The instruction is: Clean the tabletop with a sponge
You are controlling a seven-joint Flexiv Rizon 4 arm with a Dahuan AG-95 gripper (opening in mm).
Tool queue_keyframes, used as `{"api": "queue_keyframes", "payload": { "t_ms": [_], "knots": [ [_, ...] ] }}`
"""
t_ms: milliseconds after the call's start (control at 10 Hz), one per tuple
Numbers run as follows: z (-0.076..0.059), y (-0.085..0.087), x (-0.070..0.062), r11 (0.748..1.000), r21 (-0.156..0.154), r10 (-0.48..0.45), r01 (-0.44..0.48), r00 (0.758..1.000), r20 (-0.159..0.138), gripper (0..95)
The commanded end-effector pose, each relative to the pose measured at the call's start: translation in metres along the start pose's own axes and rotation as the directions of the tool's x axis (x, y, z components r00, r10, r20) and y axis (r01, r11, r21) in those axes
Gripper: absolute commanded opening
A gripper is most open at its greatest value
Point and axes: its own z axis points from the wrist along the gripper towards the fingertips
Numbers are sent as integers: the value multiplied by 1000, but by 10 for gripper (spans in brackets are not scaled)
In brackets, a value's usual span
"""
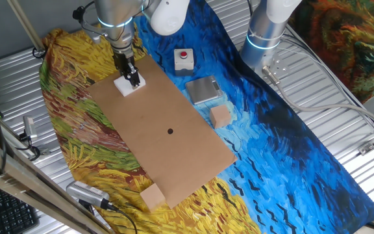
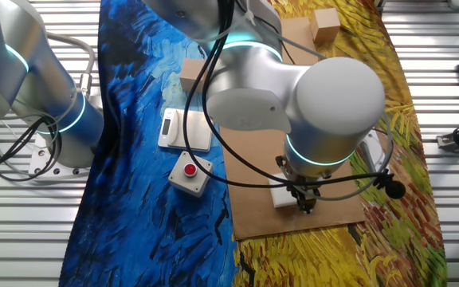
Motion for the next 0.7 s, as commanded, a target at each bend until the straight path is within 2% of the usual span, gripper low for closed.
{"api": "queue_keyframes", "payload": {
  "t_ms": [100, 700],
  "knots": [
    [1, 0, 0, 1000, 0, 0, 0, 1000, 0, 760],
    [9, 0, 0, 1000, 0, 2, -2, 1000, 3, 760]
  ]
}}
